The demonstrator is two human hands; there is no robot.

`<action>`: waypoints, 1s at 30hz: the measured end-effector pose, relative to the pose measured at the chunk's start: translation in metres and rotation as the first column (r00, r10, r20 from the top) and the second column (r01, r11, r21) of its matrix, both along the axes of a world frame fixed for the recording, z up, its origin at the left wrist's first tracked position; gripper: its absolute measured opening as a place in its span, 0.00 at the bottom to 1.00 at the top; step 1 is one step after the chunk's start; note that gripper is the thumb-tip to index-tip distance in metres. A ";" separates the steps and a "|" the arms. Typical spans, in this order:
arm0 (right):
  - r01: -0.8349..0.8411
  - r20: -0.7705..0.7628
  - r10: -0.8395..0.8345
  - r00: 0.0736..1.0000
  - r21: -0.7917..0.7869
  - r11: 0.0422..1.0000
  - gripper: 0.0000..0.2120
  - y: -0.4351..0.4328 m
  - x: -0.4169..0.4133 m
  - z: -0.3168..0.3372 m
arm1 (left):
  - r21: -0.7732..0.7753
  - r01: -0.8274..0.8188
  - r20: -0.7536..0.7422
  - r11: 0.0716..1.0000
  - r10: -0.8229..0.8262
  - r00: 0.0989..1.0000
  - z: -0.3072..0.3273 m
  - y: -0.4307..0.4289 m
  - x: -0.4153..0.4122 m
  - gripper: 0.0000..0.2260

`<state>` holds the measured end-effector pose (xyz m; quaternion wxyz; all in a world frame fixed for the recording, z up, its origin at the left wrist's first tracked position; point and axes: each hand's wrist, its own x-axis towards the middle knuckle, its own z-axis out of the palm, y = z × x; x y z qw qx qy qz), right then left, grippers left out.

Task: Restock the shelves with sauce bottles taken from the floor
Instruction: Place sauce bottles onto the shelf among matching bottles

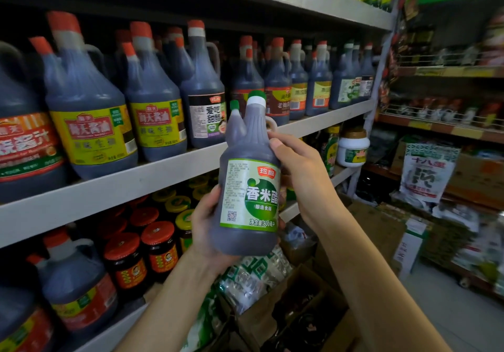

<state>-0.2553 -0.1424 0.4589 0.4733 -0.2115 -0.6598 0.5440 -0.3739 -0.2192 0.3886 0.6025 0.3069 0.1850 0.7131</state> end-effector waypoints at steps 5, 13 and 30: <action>0.173 0.116 -0.177 0.977 0.043 0.984 0.14 0.017 0.040 -0.004 | 0.022 -0.020 -0.144 1.000 0.023 0.989 0.001 0.043 0.021 0.34; 0.081 0.255 -0.073 0.964 -0.021 0.996 0.19 0.121 0.131 -0.019 | -0.011 0.056 -0.320 0.998 -0.056 0.946 -0.019 0.167 0.083 0.32; 0.148 0.122 -0.136 0.983 -0.092 0.985 0.27 0.463 0.187 0.039 | 0.086 -0.175 -0.728 0.981 0.182 0.661 0.067 0.478 0.142 0.15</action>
